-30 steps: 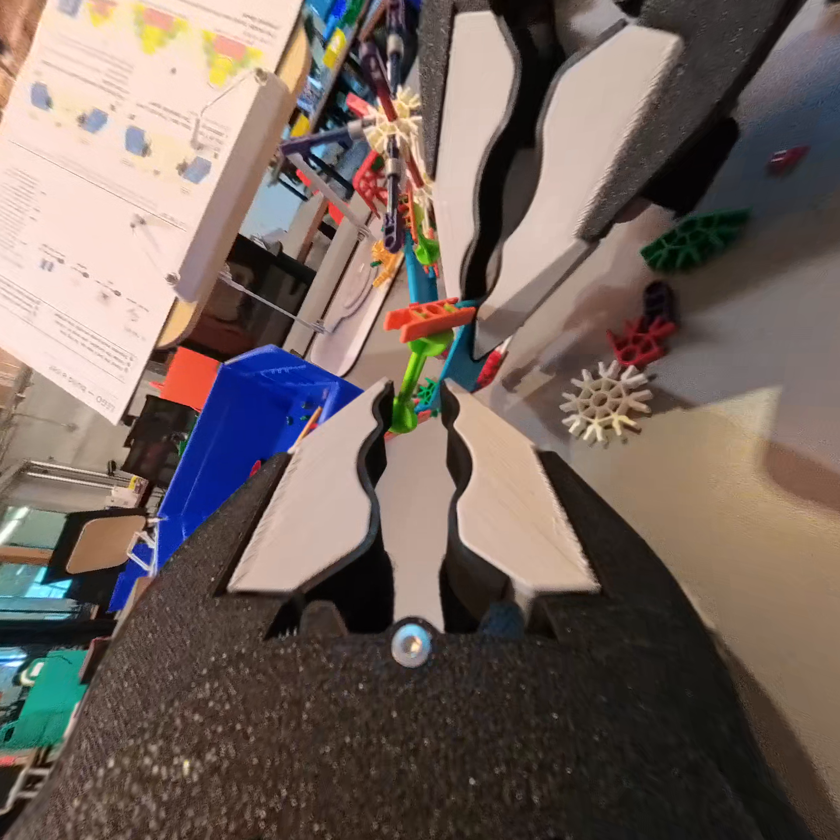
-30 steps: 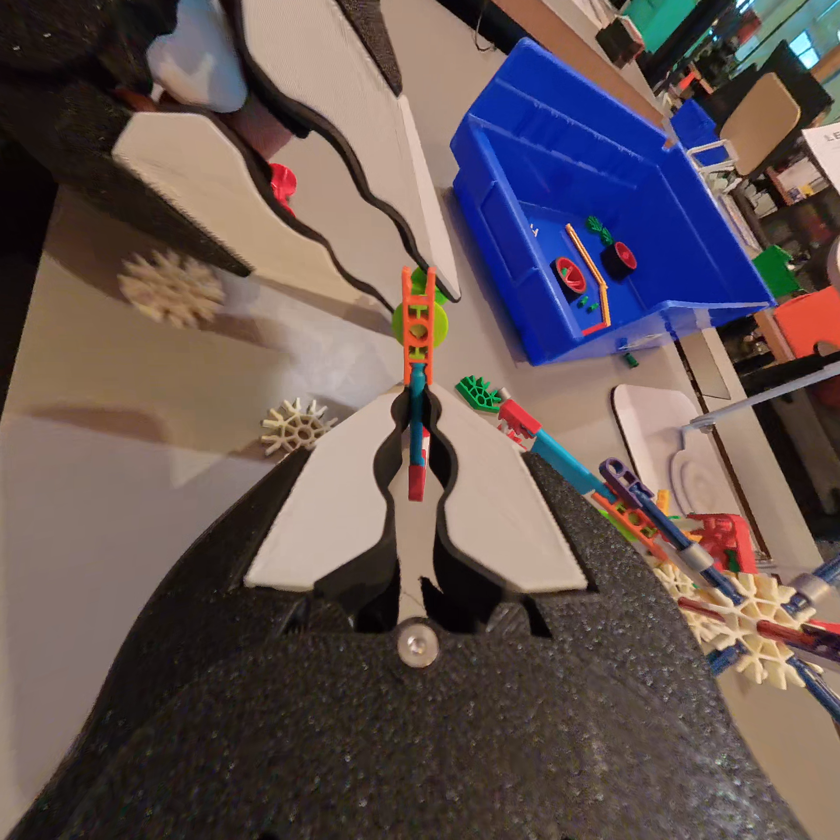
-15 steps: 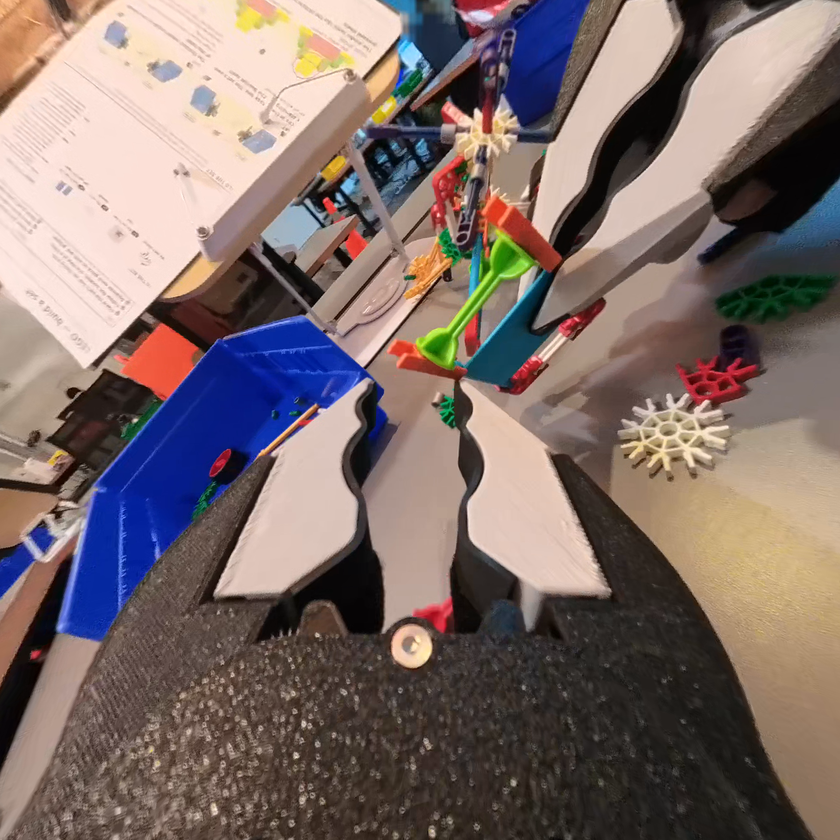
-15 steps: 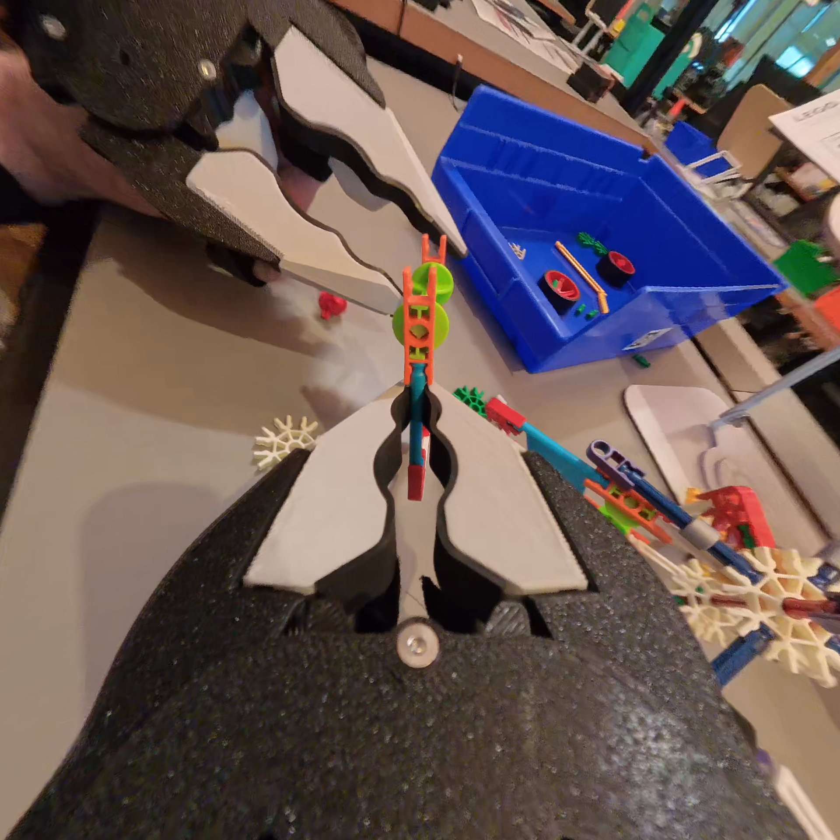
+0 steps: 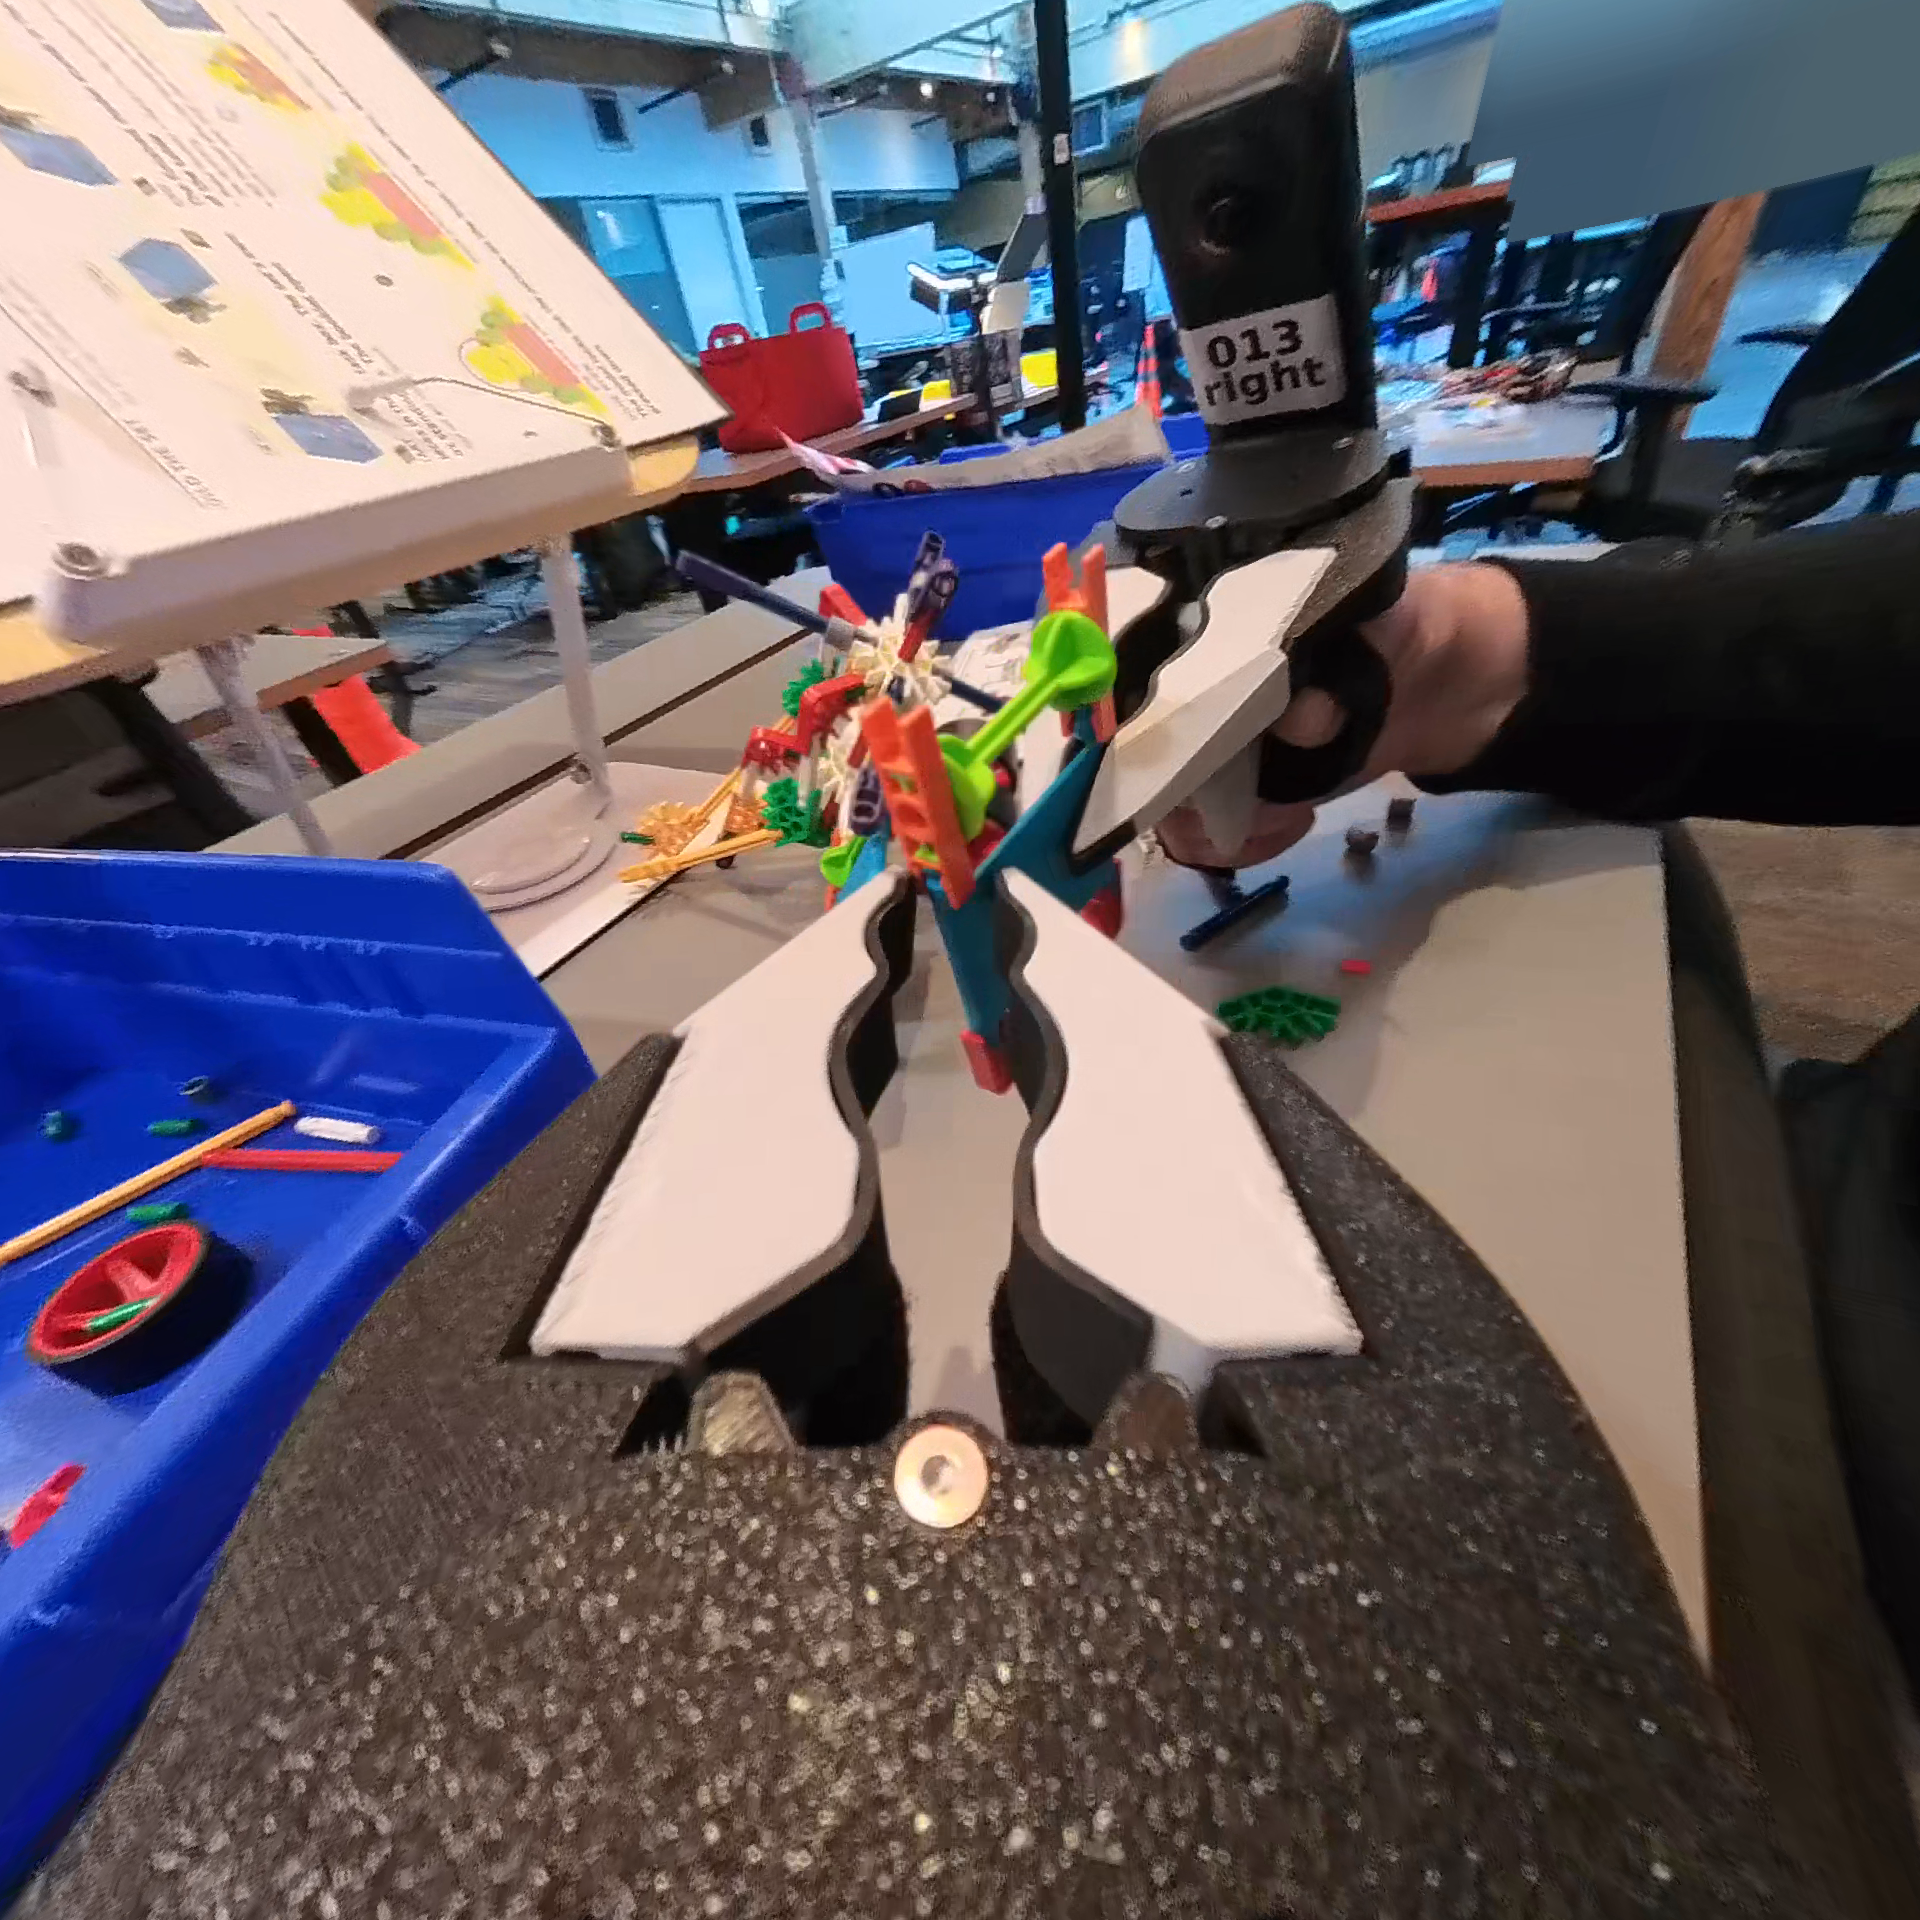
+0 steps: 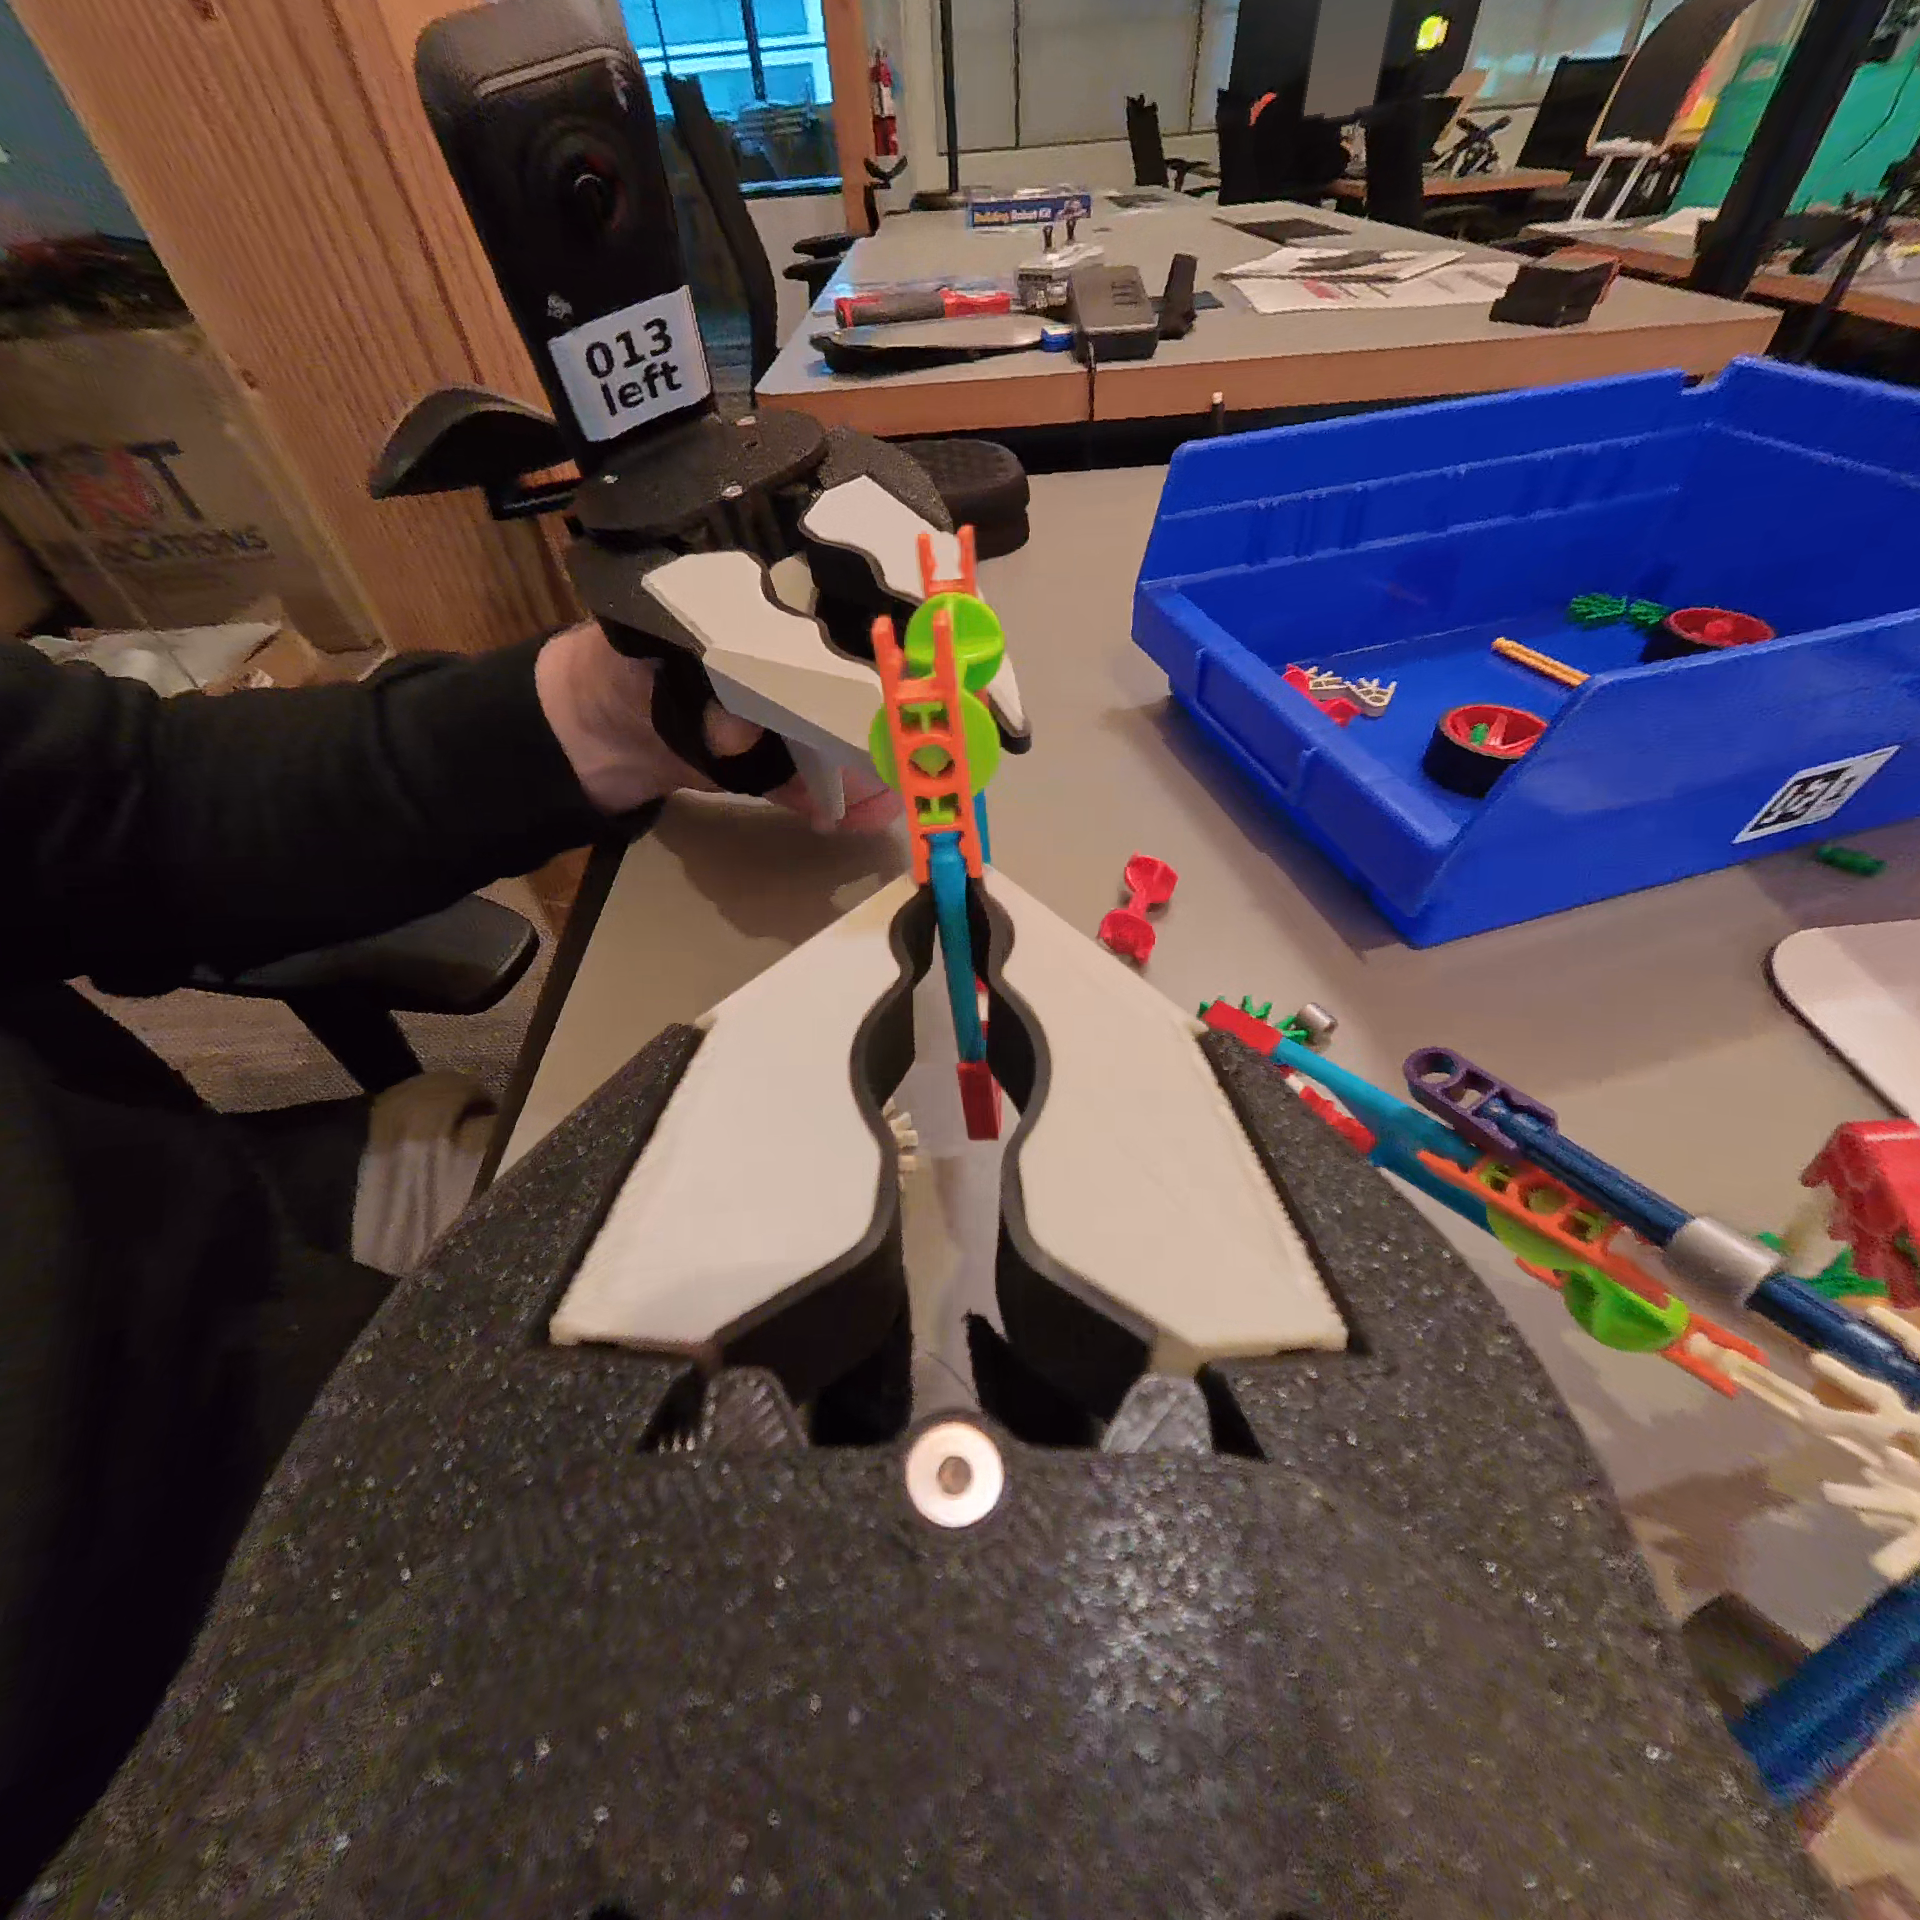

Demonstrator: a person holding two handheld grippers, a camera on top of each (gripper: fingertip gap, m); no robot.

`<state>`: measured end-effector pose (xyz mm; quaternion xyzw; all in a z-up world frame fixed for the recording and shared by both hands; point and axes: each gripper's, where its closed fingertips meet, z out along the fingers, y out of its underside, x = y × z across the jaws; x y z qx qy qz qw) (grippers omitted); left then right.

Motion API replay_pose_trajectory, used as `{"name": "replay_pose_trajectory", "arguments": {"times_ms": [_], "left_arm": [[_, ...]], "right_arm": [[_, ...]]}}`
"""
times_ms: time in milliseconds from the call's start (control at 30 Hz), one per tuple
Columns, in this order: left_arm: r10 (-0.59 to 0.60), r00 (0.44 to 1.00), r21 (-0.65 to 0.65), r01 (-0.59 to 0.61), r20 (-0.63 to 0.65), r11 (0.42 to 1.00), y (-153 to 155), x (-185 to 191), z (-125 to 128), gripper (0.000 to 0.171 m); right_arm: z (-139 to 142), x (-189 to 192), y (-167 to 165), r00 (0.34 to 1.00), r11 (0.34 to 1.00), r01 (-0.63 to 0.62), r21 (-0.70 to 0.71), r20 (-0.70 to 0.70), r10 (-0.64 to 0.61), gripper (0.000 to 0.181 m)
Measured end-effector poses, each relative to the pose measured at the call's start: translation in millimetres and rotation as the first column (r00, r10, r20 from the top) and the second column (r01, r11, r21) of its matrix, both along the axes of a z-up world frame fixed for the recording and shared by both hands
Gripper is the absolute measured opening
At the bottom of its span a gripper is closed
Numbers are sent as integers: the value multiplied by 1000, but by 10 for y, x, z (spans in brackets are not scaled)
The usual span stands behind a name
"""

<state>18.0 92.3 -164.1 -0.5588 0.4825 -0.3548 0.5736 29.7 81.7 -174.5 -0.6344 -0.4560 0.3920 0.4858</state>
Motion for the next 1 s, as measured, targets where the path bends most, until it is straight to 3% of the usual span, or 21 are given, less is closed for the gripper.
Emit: {"name": "replay_pose_trajectory", "arguments": {"times_ms": [167,300,467,533,633,733,800,900,1000], "left_arm": [[3,997,33,0,-73,999,-3,-2,-39,8],[42,969,146,-7,-242,989,4,-18,-157,8],[54,947,242,26,-317,970,-125,84,-53,8],[69,939,268,25,-337,963,-157,100,-42,8],[125,918,325,5,-377,946,-149,53,-82,11],[106,939,303,-2,-326,953,-238,-1,13,37],[107,946,344,5,-307,939,-303,16,68,43],[100,914,403,74,-394,912,-373,81,-49,14],[90,913,429,99,-398,898,-392,103,-74,11]], "right_arm": [[124,128,18,989,984,55,171,125,-77,25],[312,146,-83,941,900,24,434,293,-167,31],[63,14,-31,785,826,-88,557,550,-287,26],[-21,-37,-15,787,850,-73,522,553,-272,2],[-54,-55,18,793,830,-43,556,524,-310,1],[-83,-68,16,802,811,-17,585,493,-339,1],[-151,-92,-16,797,804,-44,592,507,-330,1],[-188,-122,-60,798,793,-85,603,518,-309,1],[-216,-110,-90,809,803,-86,589,512,-289,1]]}}
